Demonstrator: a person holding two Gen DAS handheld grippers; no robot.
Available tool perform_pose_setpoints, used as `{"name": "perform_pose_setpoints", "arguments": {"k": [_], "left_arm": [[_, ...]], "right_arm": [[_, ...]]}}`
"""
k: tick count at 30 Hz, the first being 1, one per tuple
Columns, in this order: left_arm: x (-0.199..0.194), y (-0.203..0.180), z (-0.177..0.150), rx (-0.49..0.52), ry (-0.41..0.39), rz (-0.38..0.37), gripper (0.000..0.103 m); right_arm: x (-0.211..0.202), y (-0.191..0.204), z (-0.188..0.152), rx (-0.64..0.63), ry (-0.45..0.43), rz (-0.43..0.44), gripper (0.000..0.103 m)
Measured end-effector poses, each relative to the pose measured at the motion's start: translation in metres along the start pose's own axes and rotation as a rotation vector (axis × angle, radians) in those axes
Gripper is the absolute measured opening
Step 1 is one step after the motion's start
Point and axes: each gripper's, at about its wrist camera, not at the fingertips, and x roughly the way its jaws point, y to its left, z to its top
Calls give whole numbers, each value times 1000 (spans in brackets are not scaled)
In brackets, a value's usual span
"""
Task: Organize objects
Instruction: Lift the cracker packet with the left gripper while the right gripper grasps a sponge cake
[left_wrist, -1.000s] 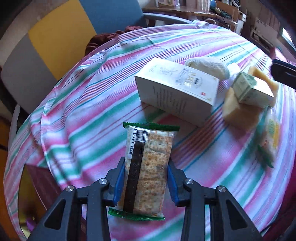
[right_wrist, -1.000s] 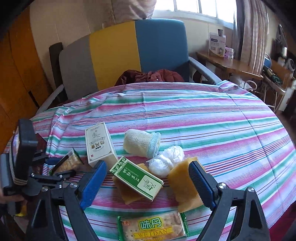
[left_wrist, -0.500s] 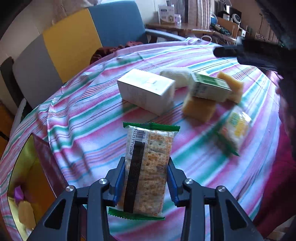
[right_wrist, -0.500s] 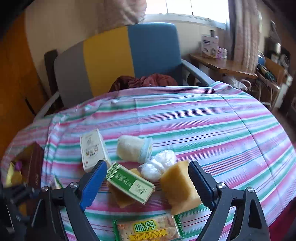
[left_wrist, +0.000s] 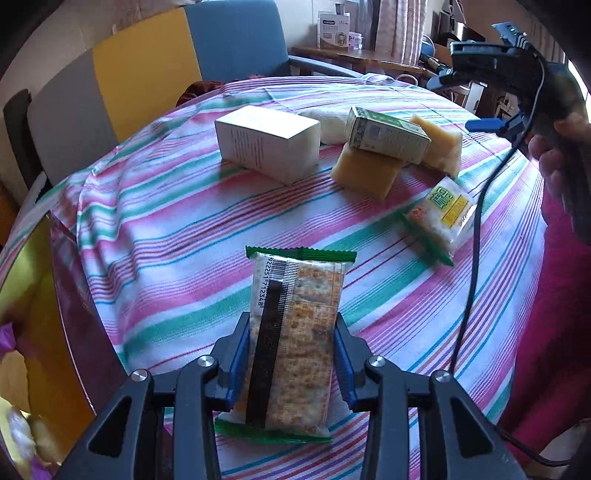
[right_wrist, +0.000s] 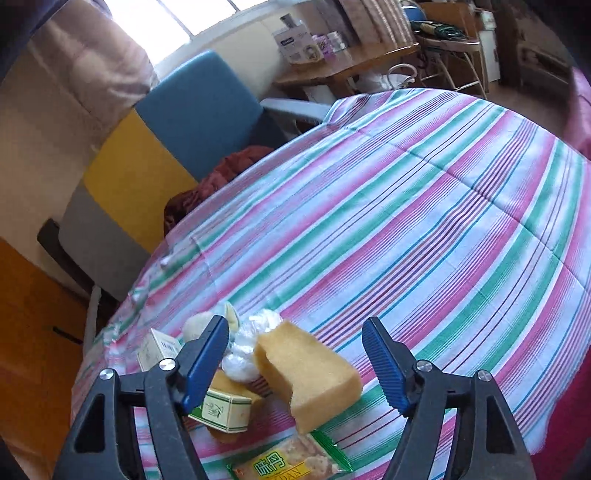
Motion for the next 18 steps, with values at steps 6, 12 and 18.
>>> {"name": "perform_pose_setpoints", "arguments": {"k": [6,12,18], "left_arm": [[3,2,-1,-18,-12,-12,40],[-2,6,-1,-59,-29,-44,40],[-54,23,6,-127,-154,-71,40]], "right_arm": [[34,2,-9,-51,120,-78,88],[57,9,-20,-156,208,-126,63],[49,11,-19,-191,164,-156,54]]}}
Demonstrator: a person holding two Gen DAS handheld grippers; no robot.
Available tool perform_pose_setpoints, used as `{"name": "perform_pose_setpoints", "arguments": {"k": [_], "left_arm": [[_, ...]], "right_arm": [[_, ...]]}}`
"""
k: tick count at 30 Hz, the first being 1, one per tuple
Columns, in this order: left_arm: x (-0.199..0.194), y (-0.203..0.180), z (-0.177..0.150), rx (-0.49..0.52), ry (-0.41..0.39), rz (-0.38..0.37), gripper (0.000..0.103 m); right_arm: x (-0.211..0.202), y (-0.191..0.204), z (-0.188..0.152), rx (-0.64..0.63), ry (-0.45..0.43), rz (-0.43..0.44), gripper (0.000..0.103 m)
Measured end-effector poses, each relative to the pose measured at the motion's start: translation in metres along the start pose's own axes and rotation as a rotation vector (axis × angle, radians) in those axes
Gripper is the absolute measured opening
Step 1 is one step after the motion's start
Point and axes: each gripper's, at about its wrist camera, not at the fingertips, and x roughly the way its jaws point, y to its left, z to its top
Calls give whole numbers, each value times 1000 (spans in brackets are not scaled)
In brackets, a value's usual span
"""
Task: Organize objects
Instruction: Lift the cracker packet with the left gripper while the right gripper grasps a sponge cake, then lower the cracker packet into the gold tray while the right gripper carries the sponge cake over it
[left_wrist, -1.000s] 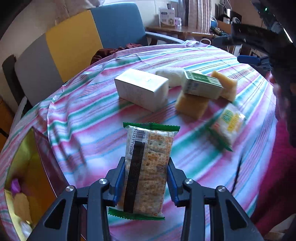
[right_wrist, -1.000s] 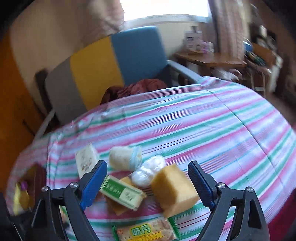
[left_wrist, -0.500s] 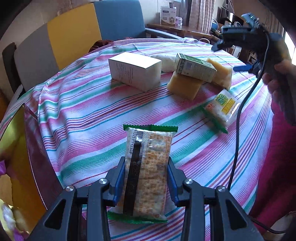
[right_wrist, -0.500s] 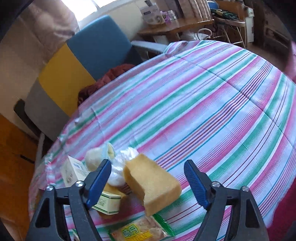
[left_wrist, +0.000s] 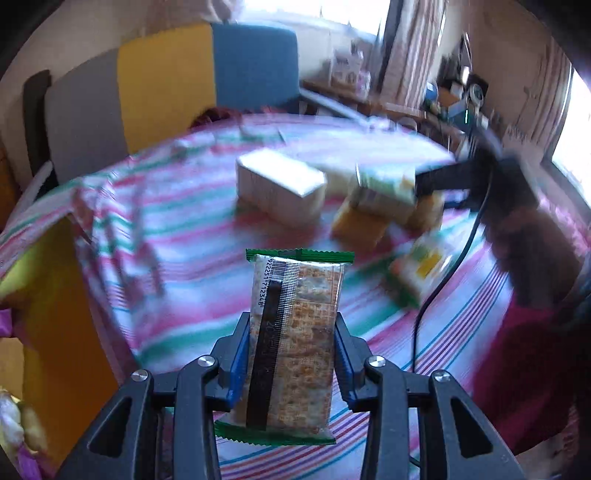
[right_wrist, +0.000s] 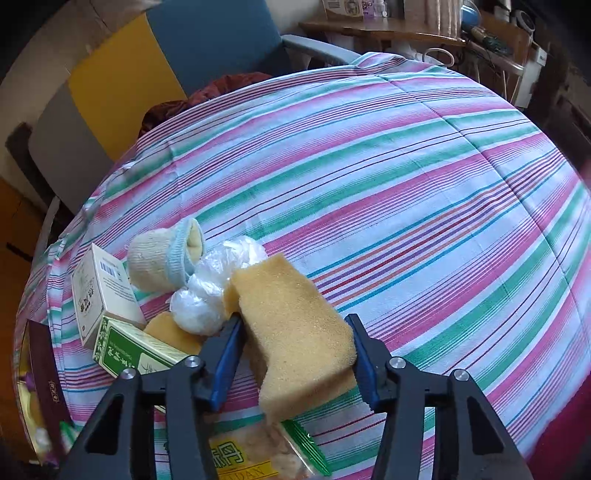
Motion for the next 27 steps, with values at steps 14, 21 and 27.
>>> {"name": "perform_pose_setpoints", "arguments": {"k": [14,21,27], "left_arm": [[-74,193,-13,-446,-55,203,40],[-38,264,-25,-558,56,290,40],[-4,306,-27,-603,113,429,40]], "right_arm": [[-26,6,7,-22,-153,-76,53],[-30,7,6,-29,-177,-66,52],[-29,9,8,-38,-186,-68,52]]}}
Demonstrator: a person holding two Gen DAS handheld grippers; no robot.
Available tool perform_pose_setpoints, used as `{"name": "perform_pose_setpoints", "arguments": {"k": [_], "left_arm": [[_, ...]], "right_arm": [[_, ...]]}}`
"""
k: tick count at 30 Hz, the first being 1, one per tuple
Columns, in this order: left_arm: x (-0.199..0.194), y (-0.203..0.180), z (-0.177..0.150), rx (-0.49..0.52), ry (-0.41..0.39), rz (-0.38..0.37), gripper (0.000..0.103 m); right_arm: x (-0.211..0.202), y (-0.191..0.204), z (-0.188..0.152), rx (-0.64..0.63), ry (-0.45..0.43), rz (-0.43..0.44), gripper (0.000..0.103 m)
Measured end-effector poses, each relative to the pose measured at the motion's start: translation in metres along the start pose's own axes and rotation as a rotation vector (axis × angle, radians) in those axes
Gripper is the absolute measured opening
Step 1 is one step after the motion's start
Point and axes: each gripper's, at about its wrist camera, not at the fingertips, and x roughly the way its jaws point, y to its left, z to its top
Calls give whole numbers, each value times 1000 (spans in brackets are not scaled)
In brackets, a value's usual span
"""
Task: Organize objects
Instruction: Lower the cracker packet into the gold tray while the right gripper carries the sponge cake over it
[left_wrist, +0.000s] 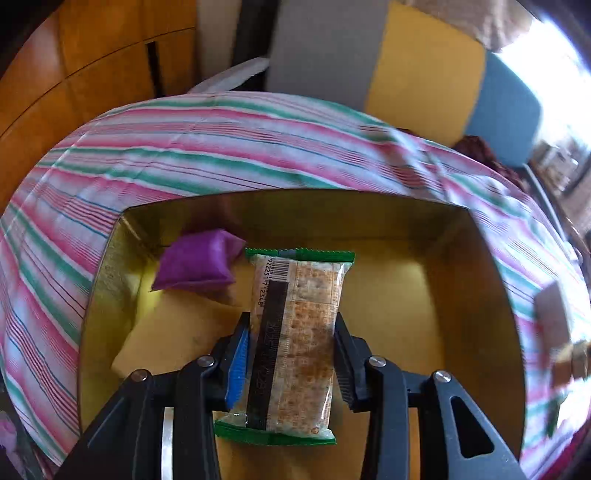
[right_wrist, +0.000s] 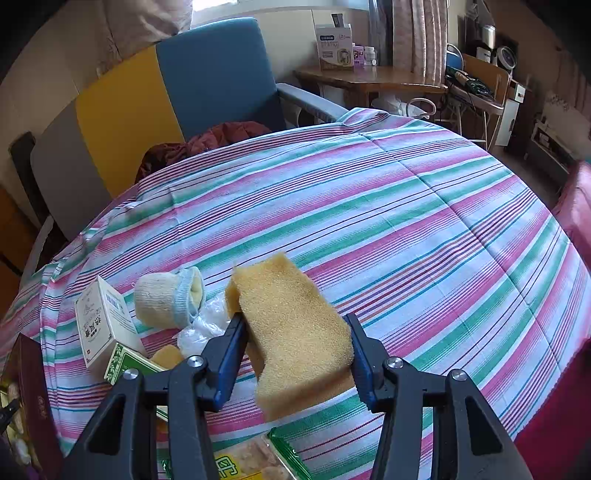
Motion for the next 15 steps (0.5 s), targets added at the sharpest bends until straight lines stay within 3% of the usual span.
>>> {"name": "perform_pose_setpoints", "arguments": {"k": [4,7,15], "left_arm": [[18,13,12,-18,25,51,44],[15,20,14,-52,20,18,46],[-36,18,1,-60,-101,18,46]], "right_arm": [[0,2,0,-13,-4,-5,52],[0,1,0,-10,-4,-9,53],[-10,-4,3,10,-60,-26,53]]}}
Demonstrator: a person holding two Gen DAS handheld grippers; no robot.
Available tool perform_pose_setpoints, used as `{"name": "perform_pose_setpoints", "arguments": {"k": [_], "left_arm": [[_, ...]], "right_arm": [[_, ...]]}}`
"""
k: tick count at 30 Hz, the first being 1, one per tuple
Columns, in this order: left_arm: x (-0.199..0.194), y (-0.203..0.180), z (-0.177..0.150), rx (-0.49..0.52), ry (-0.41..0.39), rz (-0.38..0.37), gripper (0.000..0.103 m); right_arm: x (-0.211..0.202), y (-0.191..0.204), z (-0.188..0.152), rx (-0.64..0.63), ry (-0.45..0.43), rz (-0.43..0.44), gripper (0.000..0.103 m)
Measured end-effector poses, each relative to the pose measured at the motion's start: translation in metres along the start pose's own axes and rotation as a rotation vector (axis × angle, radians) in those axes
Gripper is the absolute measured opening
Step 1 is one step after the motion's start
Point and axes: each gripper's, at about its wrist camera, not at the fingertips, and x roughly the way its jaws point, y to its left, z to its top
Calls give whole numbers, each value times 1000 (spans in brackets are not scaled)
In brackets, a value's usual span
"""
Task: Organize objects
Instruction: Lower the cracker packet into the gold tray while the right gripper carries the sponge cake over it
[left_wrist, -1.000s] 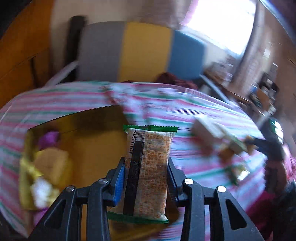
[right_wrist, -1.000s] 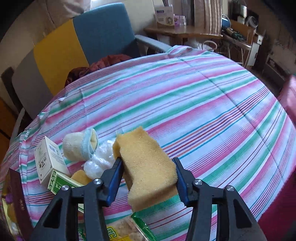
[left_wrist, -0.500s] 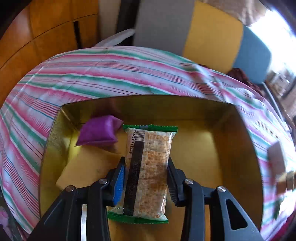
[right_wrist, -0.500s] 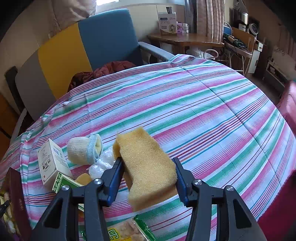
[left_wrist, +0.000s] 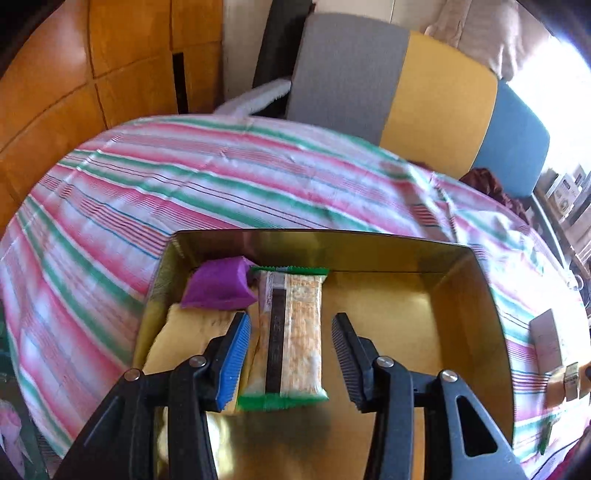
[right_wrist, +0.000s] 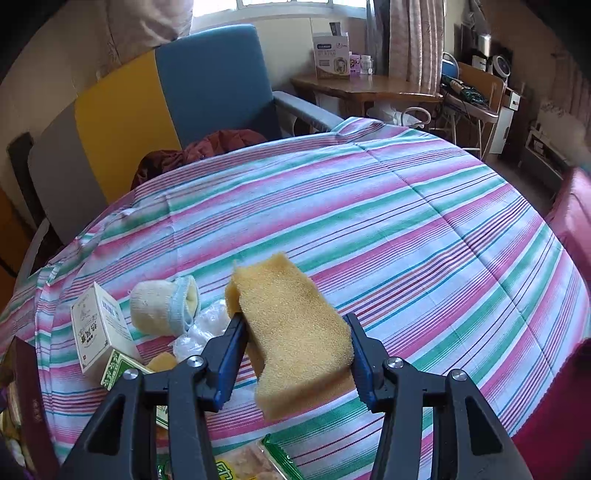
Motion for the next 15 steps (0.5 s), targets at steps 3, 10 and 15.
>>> {"name": "perform_pose_setpoints", "arguments": {"k": [3,10,15], "left_arm": [[-29,-4,-16,21,-48,1,46],[-80,-7,-55,85,-145,14,46],[-93,-1,-68,69,-161,10,46]], "right_arm": [[-9,-1,3,10,-44,12,53],[-32,22,0,-59,-106,70,52],[-57,57,-6,-136,-133,133,53]]}}
